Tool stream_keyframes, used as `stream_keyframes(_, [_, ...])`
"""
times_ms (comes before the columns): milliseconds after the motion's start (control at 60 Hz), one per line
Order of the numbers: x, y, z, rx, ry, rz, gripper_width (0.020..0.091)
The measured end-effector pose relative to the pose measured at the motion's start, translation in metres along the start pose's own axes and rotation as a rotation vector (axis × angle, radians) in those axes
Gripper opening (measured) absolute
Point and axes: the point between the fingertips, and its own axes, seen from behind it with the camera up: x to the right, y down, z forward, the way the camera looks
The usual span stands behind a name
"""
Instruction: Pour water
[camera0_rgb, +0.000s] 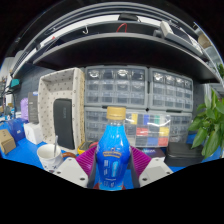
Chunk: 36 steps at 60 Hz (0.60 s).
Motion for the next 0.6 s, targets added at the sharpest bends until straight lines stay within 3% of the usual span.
stream_keyframes(117, [0.003,0.004,-0.014,-0.033,0.022,0.03,0.0872])
stream_keyframes(450, [-0.017,0.019,-0.105,-0.062,0.087,0.05,0.0854])
stream_keyframes(600, [-0.032,0.041,-0.144,-0.144,0.13,0.065,0.0861])
